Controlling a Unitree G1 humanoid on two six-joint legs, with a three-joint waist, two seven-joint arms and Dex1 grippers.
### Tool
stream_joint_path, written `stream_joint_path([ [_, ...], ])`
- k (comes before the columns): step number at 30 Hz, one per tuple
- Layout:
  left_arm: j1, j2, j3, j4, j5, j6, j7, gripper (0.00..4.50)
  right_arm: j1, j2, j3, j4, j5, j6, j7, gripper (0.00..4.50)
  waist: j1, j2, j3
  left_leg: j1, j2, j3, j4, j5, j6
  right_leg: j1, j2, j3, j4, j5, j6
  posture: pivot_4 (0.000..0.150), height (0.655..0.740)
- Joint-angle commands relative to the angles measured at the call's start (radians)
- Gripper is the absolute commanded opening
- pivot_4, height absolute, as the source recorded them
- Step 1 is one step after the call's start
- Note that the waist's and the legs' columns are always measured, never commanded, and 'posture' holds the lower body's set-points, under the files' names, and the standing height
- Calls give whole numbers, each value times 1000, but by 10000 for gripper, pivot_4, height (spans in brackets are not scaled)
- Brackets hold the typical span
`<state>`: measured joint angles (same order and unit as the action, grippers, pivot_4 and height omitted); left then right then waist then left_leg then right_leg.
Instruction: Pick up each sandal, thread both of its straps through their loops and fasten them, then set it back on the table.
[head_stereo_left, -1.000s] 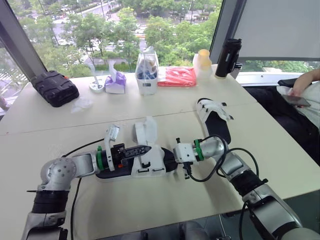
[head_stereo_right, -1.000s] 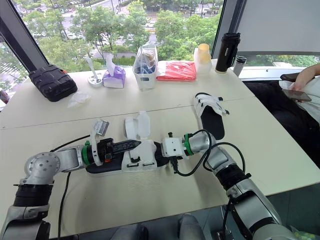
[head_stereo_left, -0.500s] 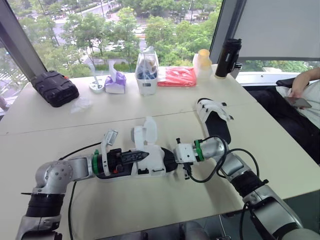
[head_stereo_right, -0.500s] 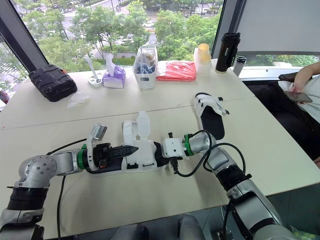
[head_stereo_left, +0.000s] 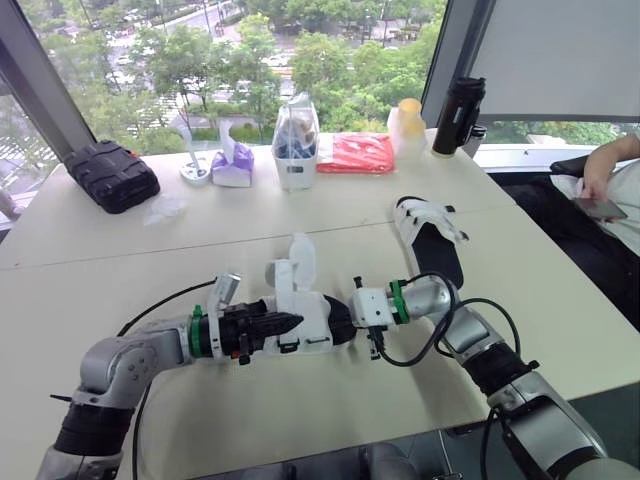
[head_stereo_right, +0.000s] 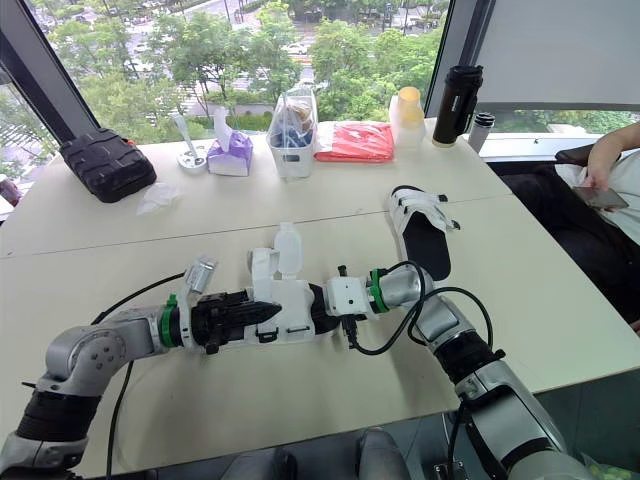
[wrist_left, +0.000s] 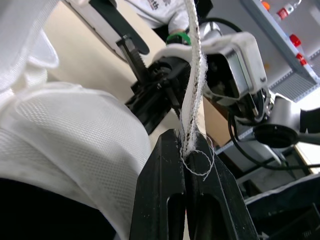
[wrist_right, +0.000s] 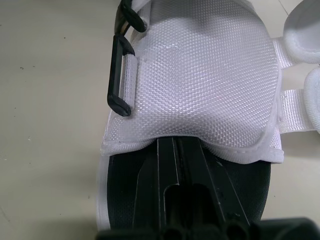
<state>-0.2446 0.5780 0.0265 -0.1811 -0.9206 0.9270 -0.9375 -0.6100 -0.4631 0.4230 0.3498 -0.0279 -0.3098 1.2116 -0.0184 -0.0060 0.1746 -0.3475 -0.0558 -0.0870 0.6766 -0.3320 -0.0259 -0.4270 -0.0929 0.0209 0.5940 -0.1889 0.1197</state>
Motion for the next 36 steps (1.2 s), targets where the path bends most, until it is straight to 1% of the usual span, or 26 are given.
stream_joint_path([
  [1,24,30,-7,-45,34,-32,-33,352,40,-13,58,27,-61,23,25,0,0,0,0,0,0,0,0,0,0,0,0,0,0,0,0,1500,7400],
  [7,44,50,-15,-53,83,-69,-46,352,41,-12,60,28,-61,22,25,0,-1,0,0,0,0,0,-1,0,0,0,0,0,0,-1,-2,1500,7400],
  [8,47,52,-8,-49,86,-75,-48,2855,40,-11,60,31,-62,20,24,0,-1,0,0,0,0,0,-1,0,0,0,0,0,0,-1,-2,1500,7400],
  [10,54,61,12,-52,87,-84,-54,9277,40,-10,62,35,-64,18,23,0,-1,0,0,0,0,0,-1,0,0,0,0,0,0,-1,-2,1500,7400],
  [11,60,71,19,-59,85,-84,-57,13637,40,-10,62,35,-64,17,23,0,-1,0,0,0,0,0,-1,0,0,0,0,0,0,-1,-2,1500,7400],
  [14,76,96,55,-97,53,-72,-65,29224,38,-12,61,39,-65,15,23,0,-1,0,0,0,0,0,-1,0,0,0,0,0,0,-2,-3,1500,7400],
  [16,88,115,88,-120,26,-60,-66,38583,39,-12,61,40,-65,13,24,0,-1,0,0,1,1,0,-1,0,0,0,0,0,0,-2,-3,1500,7400],
  [20,131,164,149,-166,-11,-44,-78,38583,39,-13,61,44,-66,10,24,0,-1,0,0,1,1,0,-1,0,0,0,0,0,1,-2,-3,1500,7400],
  [24,254,261,229,-242,-43,-34,-139,38583,38,-11,62,44,-64,9,26,0,-2,0,0,1,1,0,-3,0,1,0,0,0,0,-2,-4,1500,7400],
  [27,342,298,255,-284,-35,-55,-174,38583,35,-13,61,45,-63,7,28,0,-2,0,0,3,1,1,-4,0,1,0,0,0,0,-3,-4,1500,7400],
  [30,418,307,241,-308,23,-120,-197,38583,34,-15,61,49,-63,4,29,0,0,0,0,6,1,2,-9,0,1,1,-1,1,0,-3,-5,1500,7400],
  [33,440,257,184,-286,137,-245,-175,38583,33,-14,61,50,-63,5,29,0,2,0,0,8,1,1,-10,0,0,2,0,0,0,-5,-7,1500,7400],
  [36,435,182,93,-232,277,-390,-137,38583,32,-14,62,51,-66,3,27,0,2,0,0,8,1,2,-10,0,0,2,-1,0,0,-5,-7,1500,7400],
])
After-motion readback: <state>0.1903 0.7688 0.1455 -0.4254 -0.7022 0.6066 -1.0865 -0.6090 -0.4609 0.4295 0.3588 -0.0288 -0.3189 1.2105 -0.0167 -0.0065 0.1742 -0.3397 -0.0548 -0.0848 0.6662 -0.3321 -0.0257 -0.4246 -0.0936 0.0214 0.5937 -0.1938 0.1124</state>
